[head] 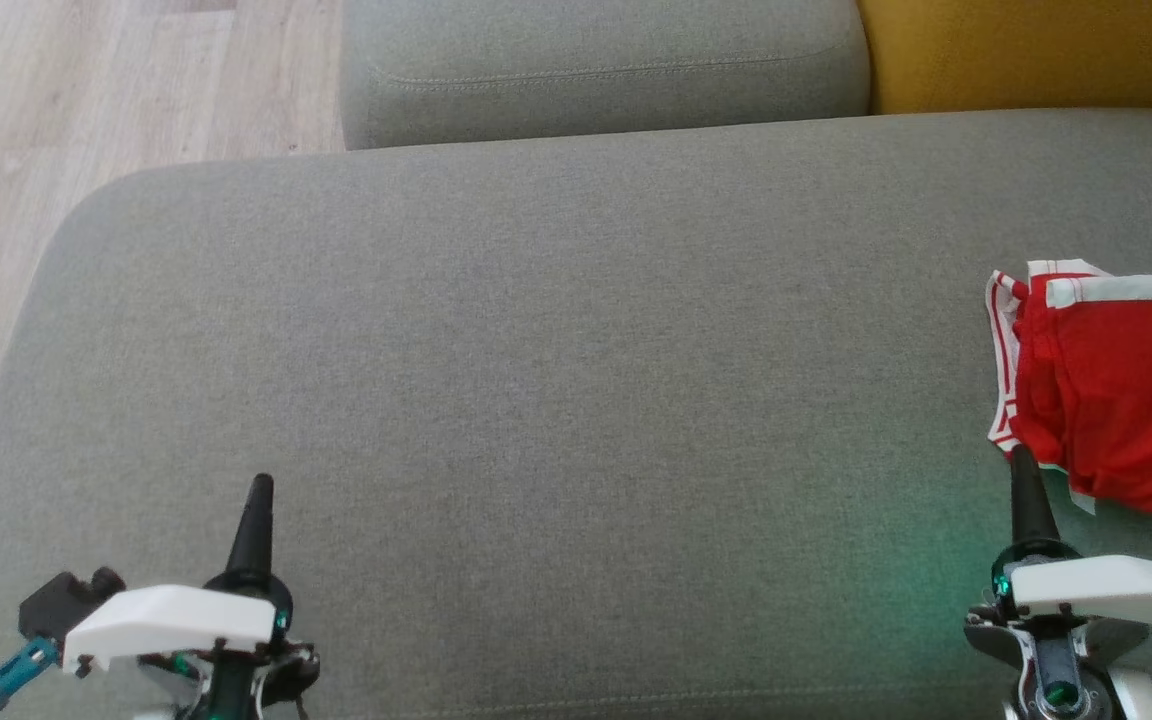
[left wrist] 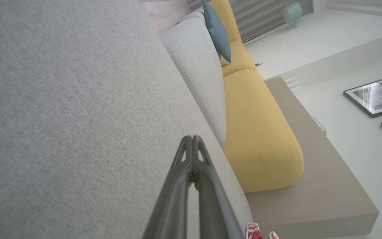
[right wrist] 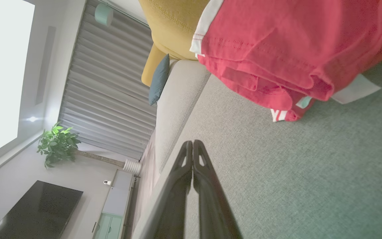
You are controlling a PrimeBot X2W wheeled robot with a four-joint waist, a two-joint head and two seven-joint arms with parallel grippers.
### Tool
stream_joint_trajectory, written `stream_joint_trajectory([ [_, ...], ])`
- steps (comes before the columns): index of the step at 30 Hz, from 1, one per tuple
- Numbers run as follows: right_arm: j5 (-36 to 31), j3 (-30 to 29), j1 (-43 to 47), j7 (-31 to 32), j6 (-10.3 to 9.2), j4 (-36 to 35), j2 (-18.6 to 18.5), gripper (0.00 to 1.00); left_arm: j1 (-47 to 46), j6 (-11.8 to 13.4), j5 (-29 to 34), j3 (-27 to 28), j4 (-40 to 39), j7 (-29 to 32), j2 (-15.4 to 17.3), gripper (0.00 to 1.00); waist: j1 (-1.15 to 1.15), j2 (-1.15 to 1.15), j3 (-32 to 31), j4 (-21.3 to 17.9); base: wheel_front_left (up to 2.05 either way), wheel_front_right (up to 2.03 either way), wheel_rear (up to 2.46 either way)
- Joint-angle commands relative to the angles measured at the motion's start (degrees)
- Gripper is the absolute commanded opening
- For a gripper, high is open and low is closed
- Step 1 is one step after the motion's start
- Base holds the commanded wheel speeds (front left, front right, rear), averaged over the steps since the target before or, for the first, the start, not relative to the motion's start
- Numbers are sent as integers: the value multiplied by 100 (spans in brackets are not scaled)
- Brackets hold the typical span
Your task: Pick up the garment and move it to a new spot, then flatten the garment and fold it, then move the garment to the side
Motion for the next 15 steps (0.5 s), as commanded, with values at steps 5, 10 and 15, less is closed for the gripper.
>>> stream_joint_trajectory([
  [5, 456, 6, -321, 117, 27, -238, -86, 0, -371, -102, -413, 273, -128, 103, 98, 0, 0, 0, 3, 22, 0, 0, 0],
  [10, 847, -44, -337, 217, 29, -270, -85, 0, -417, -156, -775, 366, -100, 203, 99, 0, 0, 0, 5, 47, 0, 0, 0],
  [15, 1105, -77, -348, 283, 30, -291, -85, 0, -448, -191, -1013, 428, -81, 269, 99, 0, 0, 0, 7, 63, 0, 0, 0],
])
